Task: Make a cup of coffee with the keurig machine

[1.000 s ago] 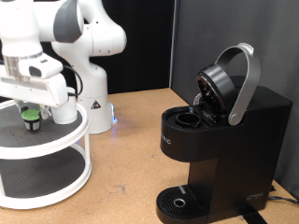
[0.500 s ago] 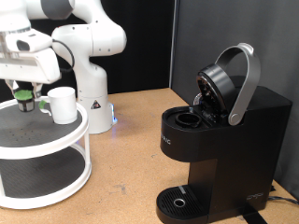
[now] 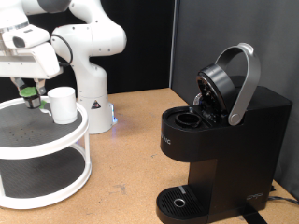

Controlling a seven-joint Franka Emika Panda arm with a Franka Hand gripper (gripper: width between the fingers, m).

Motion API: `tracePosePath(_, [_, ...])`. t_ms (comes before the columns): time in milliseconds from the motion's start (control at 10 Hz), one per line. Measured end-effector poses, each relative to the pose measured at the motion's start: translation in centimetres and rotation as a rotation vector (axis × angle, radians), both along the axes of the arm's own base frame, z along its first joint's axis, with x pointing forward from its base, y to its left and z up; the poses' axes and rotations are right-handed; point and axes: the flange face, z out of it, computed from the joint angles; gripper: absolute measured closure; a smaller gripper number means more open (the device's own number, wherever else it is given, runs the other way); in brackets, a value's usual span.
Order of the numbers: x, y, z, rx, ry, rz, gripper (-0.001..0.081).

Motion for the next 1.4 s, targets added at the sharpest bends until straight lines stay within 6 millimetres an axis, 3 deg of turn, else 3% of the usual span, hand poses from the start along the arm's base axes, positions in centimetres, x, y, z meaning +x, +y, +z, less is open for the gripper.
tracePosePath(500, [1.2,0.5,1.8,0.183,-0.043,-0.256,0.0339])
tracePosePath(700, [1.2,0.6,1.6,0.193,-0.045,-0.273,0.0339])
tracePosePath(900, [1.8,1.1,1.6,0.272,-0.079,-0.428,0.0339])
tracePosePath(1400, [4.3,4.1,3.2,0.475,-0.144,-0.749,0.0339])
